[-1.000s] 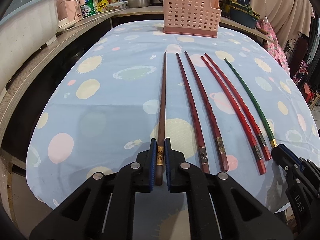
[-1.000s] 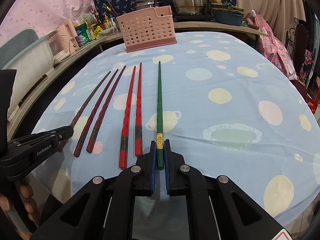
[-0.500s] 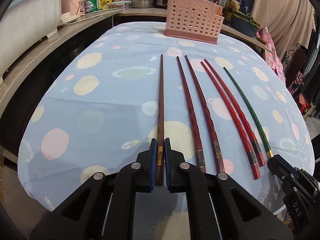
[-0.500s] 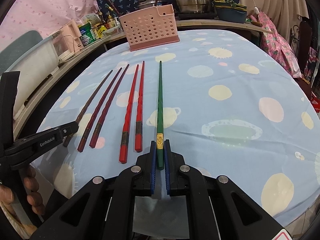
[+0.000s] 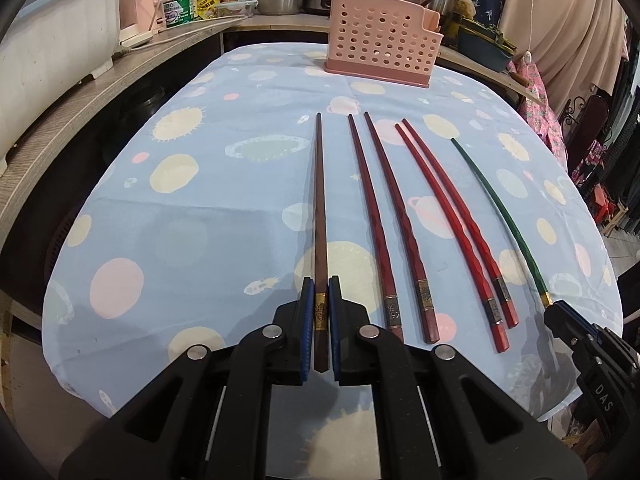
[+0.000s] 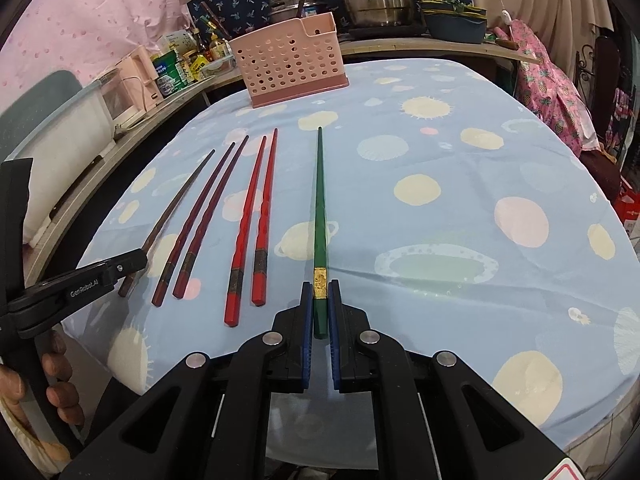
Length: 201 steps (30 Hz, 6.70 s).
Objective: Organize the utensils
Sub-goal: 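Lift both held chopsticks and carry them over the pink basket, then lower both chopsticks into the basket and open both tools, then move both open tools back over the remaining red chopsticks, then grasp a red chopstick with the right tool while the left tool grasps a dark red one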
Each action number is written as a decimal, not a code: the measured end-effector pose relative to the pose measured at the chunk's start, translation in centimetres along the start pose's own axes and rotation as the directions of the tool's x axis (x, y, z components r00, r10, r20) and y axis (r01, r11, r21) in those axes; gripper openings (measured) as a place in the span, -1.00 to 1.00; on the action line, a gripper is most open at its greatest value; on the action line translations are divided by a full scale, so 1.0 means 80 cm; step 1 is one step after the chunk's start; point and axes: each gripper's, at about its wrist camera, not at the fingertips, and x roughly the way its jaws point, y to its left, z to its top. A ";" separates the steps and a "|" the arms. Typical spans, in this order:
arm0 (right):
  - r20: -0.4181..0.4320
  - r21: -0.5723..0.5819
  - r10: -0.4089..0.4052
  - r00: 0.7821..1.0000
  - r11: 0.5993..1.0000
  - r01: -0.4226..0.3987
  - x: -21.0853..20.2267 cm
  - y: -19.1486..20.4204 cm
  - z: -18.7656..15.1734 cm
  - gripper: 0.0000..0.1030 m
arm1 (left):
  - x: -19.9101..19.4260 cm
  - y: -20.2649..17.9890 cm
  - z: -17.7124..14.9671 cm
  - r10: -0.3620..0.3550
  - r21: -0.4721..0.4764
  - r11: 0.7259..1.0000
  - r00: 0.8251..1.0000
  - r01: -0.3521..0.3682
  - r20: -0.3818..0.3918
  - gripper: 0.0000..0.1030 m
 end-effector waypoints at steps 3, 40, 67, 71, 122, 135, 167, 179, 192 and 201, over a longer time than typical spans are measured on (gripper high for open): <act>0.013 -0.006 -0.003 1.000 1.000 0.003 -0.007 -0.001 0.007 -0.87 | -0.006 0.000 0.004 -0.002 0.003 1.000 1.000 0.002 0.003 -0.87; 0.299 -0.016 0.025 0.954 1.000 -0.021 -0.084 0.009 0.267 -0.87 | -0.105 0.013 0.280 -0.051 -0.021 0.998 0.958 0.059 0.283 -0.86; 0.526 -0.046 0.147 0.838 0.988 -0.145 -0.056 0.055 0.520 -0.87 | -0.118 -0.026 0.485 -0.081 -0.030 0.994 0.874 0.109 0.479 -0.86; 0.543 -0.028 0.137 0.829 0.989 -0.145 -0.039 0.051 0.545 -0.87 | -0.101 -0.030 0.502 -0.070 -0.027 0.995 0.874 0.095 0.481 -0.86; 0.412 -0.026 0.127 0.902 0.991 -0.128 -0.002 0.032 0.435 -0.51 | -0.051 -0.032 0.411 -0.023 -0.039 0.999 0.942 0.038 0.336 -0.31; 0.292 0.020 0.114 0.949 0.992 -0.125 -0.022 -0.001 0.301 -0.34 | -0.050 -0.036 0.301 0.010 0.014 1.000 0.964 -0.014 0.265 -0.09; -0.026 -0.076 0.044 0.999 0.996 -0.046 0.036 0.030 0.054 -0.34 | 0.033 0.015 0.056 -0.025 -0.064 0.998 0.998 0.021 -0.056 -0.05; -0.055 -0.085 0.048 0.997 0.995 -0.052 0.046 0.039 0.035 -0.35 | 0.025 0.008 0.034 -0.046 -0.049 0.998 0.998 0.044 -0.041 0.10; -0.034 -0.117 0.018 0.999 0.993 -0.022 0.044 0.038 0.027 -0.58 | 0.023 -0.005 0.014 -0.039 -0.009 0.999 0.998 0.039 -0.047 0.19; -0.020 -0.101 0.004 1.000 0.995 -0.006 0.042 0.030 0.024 -0.84 | 0.018 -0.013 0.002 -0.008 0.037 0.999 0.999 0.009 -0.032 0.20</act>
